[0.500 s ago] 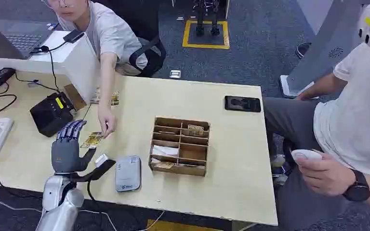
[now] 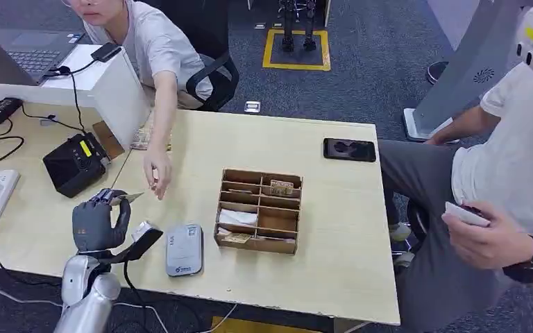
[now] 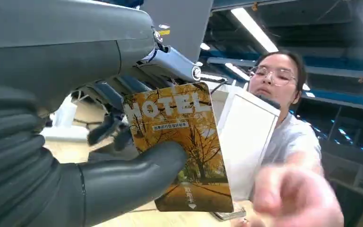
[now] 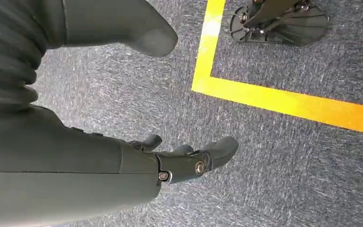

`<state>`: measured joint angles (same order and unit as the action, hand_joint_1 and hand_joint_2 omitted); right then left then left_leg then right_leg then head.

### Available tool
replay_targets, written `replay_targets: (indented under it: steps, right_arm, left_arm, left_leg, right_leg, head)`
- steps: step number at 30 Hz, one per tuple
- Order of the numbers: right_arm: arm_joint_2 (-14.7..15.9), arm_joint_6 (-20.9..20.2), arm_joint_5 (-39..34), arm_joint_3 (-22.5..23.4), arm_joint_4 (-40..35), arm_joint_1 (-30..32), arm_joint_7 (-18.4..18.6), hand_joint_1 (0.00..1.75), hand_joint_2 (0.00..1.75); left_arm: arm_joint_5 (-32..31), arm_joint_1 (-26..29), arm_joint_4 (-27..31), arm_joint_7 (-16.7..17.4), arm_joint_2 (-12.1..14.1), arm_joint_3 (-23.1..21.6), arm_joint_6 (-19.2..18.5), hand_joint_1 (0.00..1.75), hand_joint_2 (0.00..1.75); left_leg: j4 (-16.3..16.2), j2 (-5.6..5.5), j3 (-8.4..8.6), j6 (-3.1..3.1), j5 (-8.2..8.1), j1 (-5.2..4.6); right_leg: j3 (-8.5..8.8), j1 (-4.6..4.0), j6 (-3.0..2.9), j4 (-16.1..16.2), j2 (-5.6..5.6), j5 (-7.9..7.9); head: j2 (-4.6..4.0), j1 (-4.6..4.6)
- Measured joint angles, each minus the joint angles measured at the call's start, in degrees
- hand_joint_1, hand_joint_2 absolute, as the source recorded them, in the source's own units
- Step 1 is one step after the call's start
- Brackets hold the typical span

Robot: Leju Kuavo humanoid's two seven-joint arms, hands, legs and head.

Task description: Pass the card to the sensor for recognition and then transmit it.

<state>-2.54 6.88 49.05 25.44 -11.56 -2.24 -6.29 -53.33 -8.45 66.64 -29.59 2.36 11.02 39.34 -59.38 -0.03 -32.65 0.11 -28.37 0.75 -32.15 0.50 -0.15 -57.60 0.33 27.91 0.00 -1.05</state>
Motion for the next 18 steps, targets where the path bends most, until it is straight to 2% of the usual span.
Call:
replay_targets:
  steps: [2,4,6,8,10,14,18]
  right_arm:
    - [-0.02,0.0,0.35,0.31,0.0,0.01,-0.02,0.0,1.75]
    - [-0.02,0.02,0.96,0.66,0.0,0.0,-0.02,0.0,1.75]
    - [-0.04,0.09,1.05,1.2,0.0,0.0,-0.02,0.0,1.75]
    - [-0.13,0.24,0.85,2.03,0.0,0.01,-0.09,0.0,1.75]
    - [-0.26,0.74,0.72,2.93,0.0,0.11,-0.09,0.0,1.75]
    - [-0.53,1.11,0.31,4.35,0.0,0.42,-0.09,0.0,1.75]
    - [-0.72,1.27,0.18,5.36,0.0,0.54,-0.04,0.0,1.75]
  left_arm:
    - [5.27,0.86,1.29,-1.12,0.17,-0.9,-1.06,1.75,1.75]
    - [9.95,1.62,3.0,-1.43,0.24,-1.53,-3.81,1.75,1.75]
    - [16.51,2.09,4.92,0.31,0.26,-2.28,-11.28,1.75,1.75]
    - [26.0,2.69,7.16,2.98,0.22,-3.13,-22.71,1.75,1.75]
    - [31.89,4.01,9.82,4.93,0.07,-4.11,-29.37,1.75,1.75]
    - [38.03,7.64,15.15,8.89,-0.31,-5.51,-34.21,1.75,1.75]
    - [40.76,10.47,18.03,12.65,-0.02,-5.95,-36.46,1.75,1.75]
  left_leg:
    - [0.0,0.01,0.0,0.0,0.0,0.0]
    - [0.0,0.0,0.0,0.0,0.0,0.0]
    - [0.0,-0.01,0.0,0.0,0.0,0.0]
    - [0.0,0.0,-0.01,0.0,0.0,0.0]
    - [0.0,0.02,0.0,0.0,0.0,0.0]
    - [0.0,0.03,-0.01,0.01,-0.01,-0.01]
    - [0.0,0.02,-0.03,0.01,-0.02,-0.01]
  right_leg:
    - [-0.01,0.0,0.0,0.0,0.01,0.0]
    - [-0.01,0.0,0.0,0.0,0.01,0.0]
    - [-0.01,0.0,0.0,0.0,0.0,0.01]
    - [-0.01,0.0,0.0,0.0,0.01,0.0]
    - [-0.01,0.0,0.0,0.0,0.03,0.0]
    - [-0.03,0.01,0.0,0.01,0.04,0.01]
    - [-0.05,0.0,0.0,0.01,0.02,0.02]
  head:
    - [0.0,0.0]
    - [0.0,0.0]
    - [-0.02,0.0]
    - [0.0,0.0]
    - [0.0,0.0]
    - [0.0,0.02]
    - [0.0,0.0]
